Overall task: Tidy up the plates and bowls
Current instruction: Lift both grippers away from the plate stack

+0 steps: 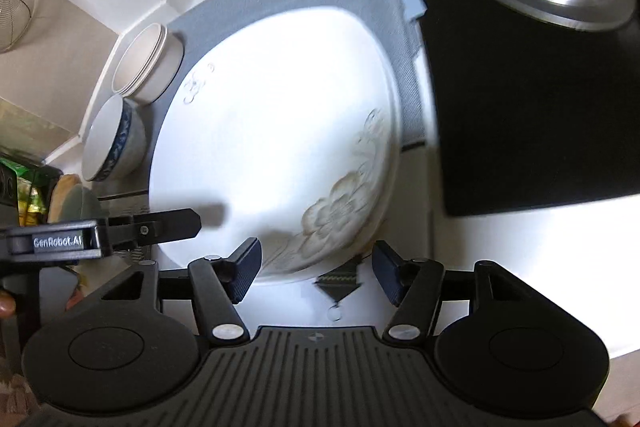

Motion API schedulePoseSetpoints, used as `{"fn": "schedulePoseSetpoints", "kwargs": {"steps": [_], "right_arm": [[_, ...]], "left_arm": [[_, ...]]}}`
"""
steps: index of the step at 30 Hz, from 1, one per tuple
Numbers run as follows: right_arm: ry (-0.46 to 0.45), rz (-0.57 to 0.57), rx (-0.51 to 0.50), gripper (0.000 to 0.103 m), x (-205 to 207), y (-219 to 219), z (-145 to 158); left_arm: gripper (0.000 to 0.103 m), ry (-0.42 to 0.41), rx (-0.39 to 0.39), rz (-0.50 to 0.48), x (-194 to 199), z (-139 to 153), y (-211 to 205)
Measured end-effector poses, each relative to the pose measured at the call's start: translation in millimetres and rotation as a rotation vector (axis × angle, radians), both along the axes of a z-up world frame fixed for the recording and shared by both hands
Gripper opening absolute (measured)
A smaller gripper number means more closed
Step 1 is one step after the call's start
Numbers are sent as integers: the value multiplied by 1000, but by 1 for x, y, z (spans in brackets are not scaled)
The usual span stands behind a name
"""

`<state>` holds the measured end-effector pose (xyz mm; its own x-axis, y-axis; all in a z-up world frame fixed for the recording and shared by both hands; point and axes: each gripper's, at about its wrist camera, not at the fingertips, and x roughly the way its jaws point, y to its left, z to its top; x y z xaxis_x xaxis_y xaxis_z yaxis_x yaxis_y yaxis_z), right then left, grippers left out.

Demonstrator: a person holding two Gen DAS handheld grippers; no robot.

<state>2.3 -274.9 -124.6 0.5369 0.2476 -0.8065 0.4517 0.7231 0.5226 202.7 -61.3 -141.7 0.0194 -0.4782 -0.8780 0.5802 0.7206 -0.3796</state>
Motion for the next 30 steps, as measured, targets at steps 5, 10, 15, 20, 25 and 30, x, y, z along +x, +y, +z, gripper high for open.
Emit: {"fn": "schedulePoseSetpoints", "kwargs": {"steps": [5, 10, 15, 20, 25, 30], "right_arm": [[-10, 5, 8, 68, 9, 7, -6], [-16, -24, 38, 72, 11, 5, -9], [4, -49, 63, 71, 12, 1, -9], [3, -69, 103, 69, 12, -4, -9], [10, -71, 86, 69, 19, -5, -9], [14, -75, 81, 69, 26, -11, -9]], "left_arm": [[95, 40, -19, -23, -2, -6, -4], [95, 56, -38, -32, -4, -10, -13], [95, 72, -53, -1, 0, -10, -19], [95, 80, -60, 44, 7, -11, -17], [95, 61, -65, 62, 14, -8, -20], [95, 37, -50, 63, 19, -8, -28]]}}
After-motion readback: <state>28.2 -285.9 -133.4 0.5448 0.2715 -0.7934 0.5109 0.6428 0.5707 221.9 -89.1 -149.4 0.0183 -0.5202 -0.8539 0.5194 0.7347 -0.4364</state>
